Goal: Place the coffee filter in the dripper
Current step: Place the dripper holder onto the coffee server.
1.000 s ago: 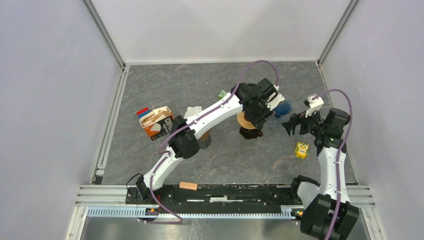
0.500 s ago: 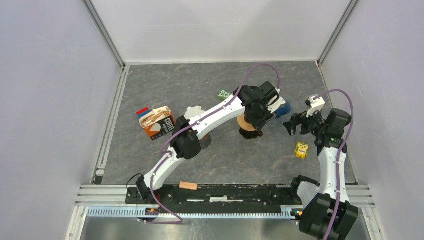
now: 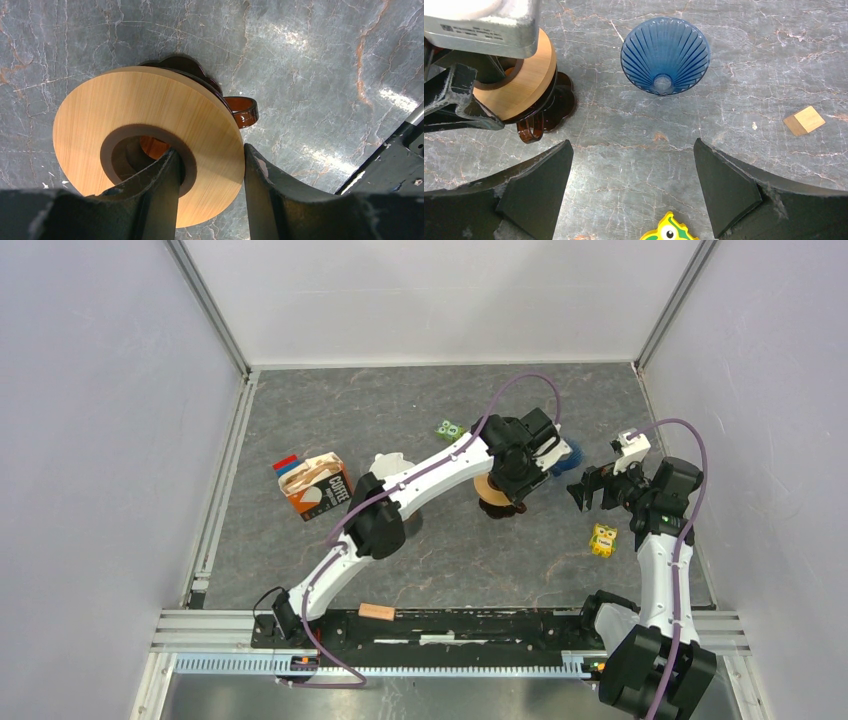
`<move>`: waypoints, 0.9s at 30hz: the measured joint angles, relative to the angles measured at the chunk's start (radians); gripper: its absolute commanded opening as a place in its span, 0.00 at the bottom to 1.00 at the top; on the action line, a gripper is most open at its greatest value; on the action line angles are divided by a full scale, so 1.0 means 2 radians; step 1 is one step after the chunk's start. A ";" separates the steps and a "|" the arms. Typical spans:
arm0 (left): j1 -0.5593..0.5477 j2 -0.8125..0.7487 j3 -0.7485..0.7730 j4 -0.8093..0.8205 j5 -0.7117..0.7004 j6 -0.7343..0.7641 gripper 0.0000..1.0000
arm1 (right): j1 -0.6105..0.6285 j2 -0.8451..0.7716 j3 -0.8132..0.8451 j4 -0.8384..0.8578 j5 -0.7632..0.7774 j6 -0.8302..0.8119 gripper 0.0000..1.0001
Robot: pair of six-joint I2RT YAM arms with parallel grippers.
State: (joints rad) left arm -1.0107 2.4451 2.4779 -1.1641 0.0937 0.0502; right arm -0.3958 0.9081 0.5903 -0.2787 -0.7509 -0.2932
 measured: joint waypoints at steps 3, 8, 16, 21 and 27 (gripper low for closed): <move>-0.002 0.000 0.000 -0.001 -0.003 0.000 0.19 | 0.000 0.001 0.000 0.000 0.000 0.000 0.98; -0.008 0.000 0.001 -0.004 -0.007 0.000 0.23 | 0.000 0.001 0.000 0.000 0.000 0.000 0.98; -0.013 0.002 0.006 -0.008 -0.007 0.000 0.29 | 0.000 0.001 0.000 0.000 0.000 -0.002 0.98; -0.013 0.019 0.032 -0.016 -0.012 0.001 0.34 | -0.002 0.001 0.000 0.000 0.000 -0.002 0.98; -0.013 0.024 0.035 -0.020 -0.021 0.006 0.39 | -0.002 0.001 0.000 0.000 0.000 -0.005 0.98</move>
State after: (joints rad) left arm -1.0363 2.4924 2.5481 -1.2034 0.0521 0.0612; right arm -0.4004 0.9100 0.5903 -0.2790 -0.7517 -0.3031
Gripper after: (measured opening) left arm 0.516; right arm 0.979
